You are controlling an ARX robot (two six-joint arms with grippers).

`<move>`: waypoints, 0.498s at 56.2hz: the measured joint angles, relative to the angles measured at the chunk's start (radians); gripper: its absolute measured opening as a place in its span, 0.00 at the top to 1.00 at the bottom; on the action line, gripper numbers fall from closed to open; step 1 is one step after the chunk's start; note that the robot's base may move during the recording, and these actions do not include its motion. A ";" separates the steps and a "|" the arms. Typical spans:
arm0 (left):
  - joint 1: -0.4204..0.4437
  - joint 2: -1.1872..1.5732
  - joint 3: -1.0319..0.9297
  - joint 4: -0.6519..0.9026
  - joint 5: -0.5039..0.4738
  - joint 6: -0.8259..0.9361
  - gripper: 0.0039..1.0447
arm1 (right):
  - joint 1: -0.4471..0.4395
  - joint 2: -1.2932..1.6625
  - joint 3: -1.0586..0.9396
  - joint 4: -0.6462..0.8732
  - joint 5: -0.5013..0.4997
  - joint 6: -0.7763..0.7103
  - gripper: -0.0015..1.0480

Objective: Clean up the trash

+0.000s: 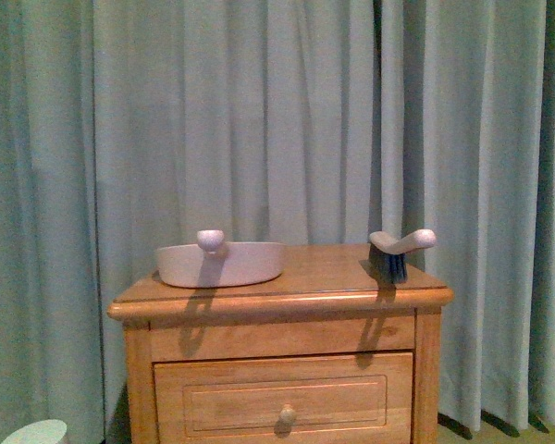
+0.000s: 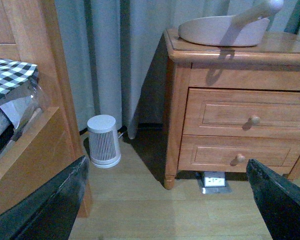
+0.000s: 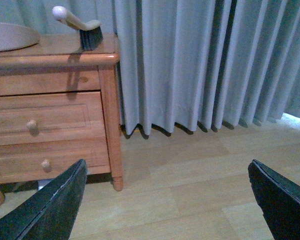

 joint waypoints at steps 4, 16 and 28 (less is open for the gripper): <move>0.000 0.000 0.000 0.000 0.000 0.000 0.07 | 0.000 0.000 0.000 0.000 0.000 0.000 0.07; 0.000 0.000 0.000 0.000 0.000 0.000 0.07 | 0.000 0.000 0.000 0.000 0.000 0.000 0.07; 0.000 0.000 0.000 0.000 0.000 0.000 0.07 | 0.000 0.000 0.000 0.000 0.000 0.000 0.07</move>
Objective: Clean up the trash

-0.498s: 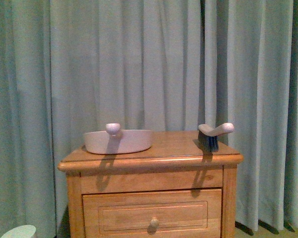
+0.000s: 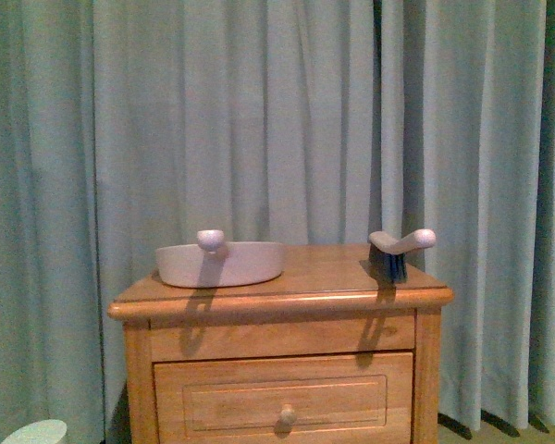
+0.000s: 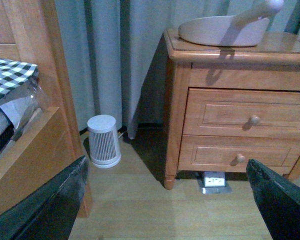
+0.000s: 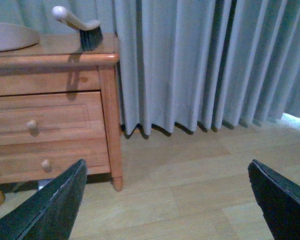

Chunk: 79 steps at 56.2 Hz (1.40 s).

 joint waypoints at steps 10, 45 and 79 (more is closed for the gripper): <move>0.000 0.000 0.000 0.000 0.000 0.000 0.07 | 0.000 0.000 0.000 0.000 0.000 0.000 0.07; 0.000 0.000 0.000 0.000 0.000 0.000 0.07 | 0.000 0.000 0.000 0.000 0.000 0.000 0.07; 0.000 0.000 0.000 0.000 0.000 0.000 0.07 | 0.000 0.000 0.000 0.000 0.000 0.000 0.07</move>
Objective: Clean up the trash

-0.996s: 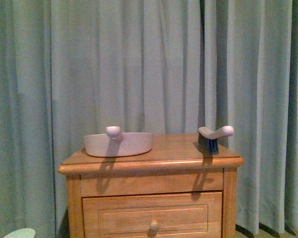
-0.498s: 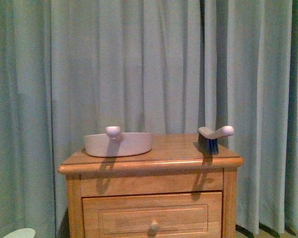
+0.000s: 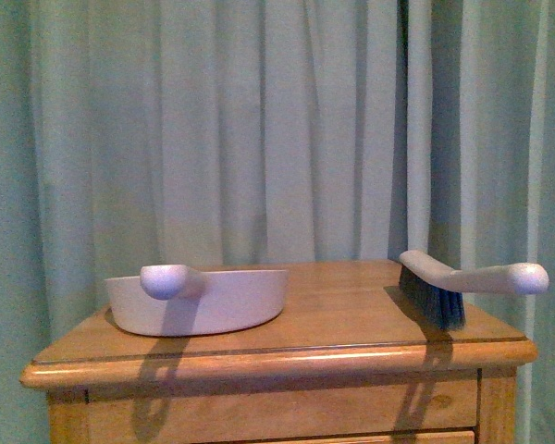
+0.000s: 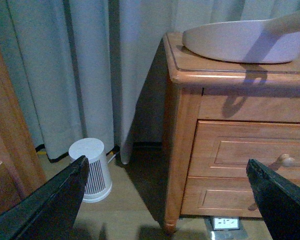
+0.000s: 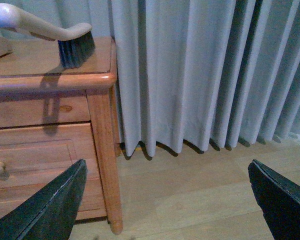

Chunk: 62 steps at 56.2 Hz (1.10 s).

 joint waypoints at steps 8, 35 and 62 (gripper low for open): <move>0.000 0.000 0.000 0.000 0.000 0.000 0.07 | 0.000 0.000 0.000 0.000 0.000 0.000 0.07; -0.138 0.904 0.735 -0.105 0.113 -0.052 0.07 | 0.000 0.000 0.000 0.000 0.000 0.000 0.07; -0.537 1.528 1.338 -0.411 -0.189 -0.084 0.07 | 0.000 0.000 0.000 0.000 0.000 0.000 0.07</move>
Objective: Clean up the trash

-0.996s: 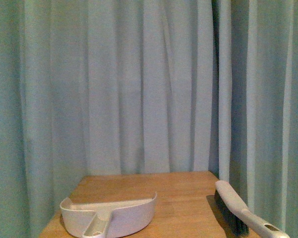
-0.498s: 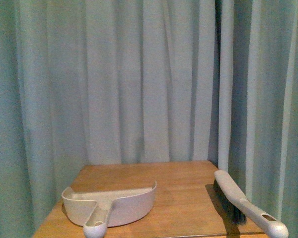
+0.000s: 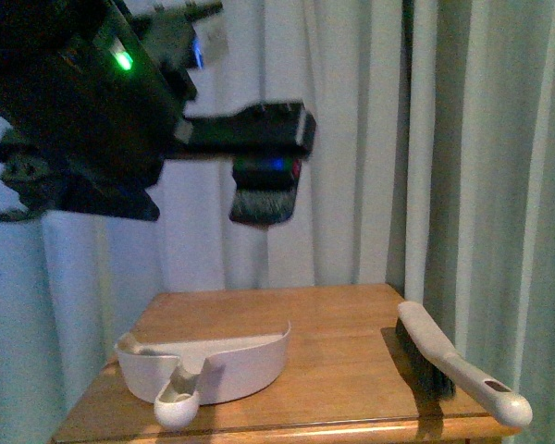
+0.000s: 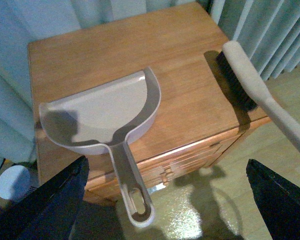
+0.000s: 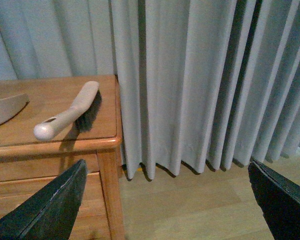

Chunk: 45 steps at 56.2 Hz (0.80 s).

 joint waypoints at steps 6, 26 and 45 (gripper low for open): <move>-0.002 0.079 0.002 0.015 -0.033 -0.032 0.07 | 0.000 0.000 0.000 0.000 0.000 0.000 0.07; 0.025 0.210 0.002 0.074 -0.097 -0.061 0.07 | 0.000 0.000 0.000 0.000 0.000 0.000 0.07; 0.063 0.296 -0.003 0.114 -0.106 -0.071 0.07 | 0.000 0.000 0.000 0.000 0.000 0.000 0.07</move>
